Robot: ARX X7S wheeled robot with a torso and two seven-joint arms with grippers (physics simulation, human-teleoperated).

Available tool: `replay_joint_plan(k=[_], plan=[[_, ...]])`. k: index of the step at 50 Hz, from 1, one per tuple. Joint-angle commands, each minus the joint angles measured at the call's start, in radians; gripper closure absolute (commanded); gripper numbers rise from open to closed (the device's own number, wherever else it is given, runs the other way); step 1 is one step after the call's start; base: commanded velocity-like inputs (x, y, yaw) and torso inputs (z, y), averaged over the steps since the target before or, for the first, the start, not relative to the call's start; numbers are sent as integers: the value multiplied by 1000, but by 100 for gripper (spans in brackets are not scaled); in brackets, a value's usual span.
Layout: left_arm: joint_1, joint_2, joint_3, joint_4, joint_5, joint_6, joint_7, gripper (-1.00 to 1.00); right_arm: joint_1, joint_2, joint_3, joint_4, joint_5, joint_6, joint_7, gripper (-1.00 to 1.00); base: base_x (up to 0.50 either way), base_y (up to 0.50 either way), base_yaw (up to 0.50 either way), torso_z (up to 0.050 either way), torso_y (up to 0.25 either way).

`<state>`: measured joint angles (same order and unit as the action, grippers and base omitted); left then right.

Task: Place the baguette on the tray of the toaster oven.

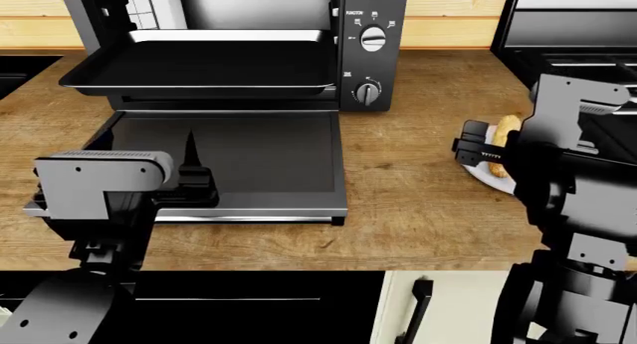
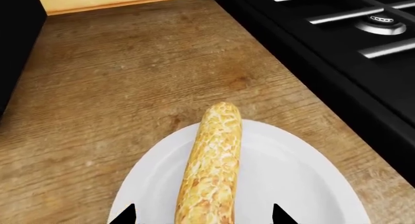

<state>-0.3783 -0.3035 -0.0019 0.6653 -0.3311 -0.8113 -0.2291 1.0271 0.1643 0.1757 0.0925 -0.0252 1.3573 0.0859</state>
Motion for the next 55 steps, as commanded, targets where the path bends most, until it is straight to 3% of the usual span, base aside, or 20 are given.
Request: replay_joint_plan(k=[1, 21, 41, 42, 55], plan=[[3, -3, 5, -3, -2, 6, -3, -100, -5, 7, -10, 23, 2, -15, 3, -100, 0, 0, 0, 0, 0], [7, -8, 9, -8, -8, 13, -10, -100, -6, 22, -90, 51, 0, -15, -6, -100, 0, 0, 0, 0, 0], [8, -13, 12, -13, -14, 19, -15, -100, -18, 24, -73, 55, 9, -26, 2, -100, 0, 0, 0, 0, 0], [9, -13, 13, -14, -13, 21, -15, -100, -18, 24, -73, 54, 9, -26, 2, 100, 0, 0, 0, 0, 0], [10, -15, 15, -14, -20, 21, -19, -100, -13, 21, -78, 48, 11, -26, 10, 100, 0, 0, 0, 0, 0]])
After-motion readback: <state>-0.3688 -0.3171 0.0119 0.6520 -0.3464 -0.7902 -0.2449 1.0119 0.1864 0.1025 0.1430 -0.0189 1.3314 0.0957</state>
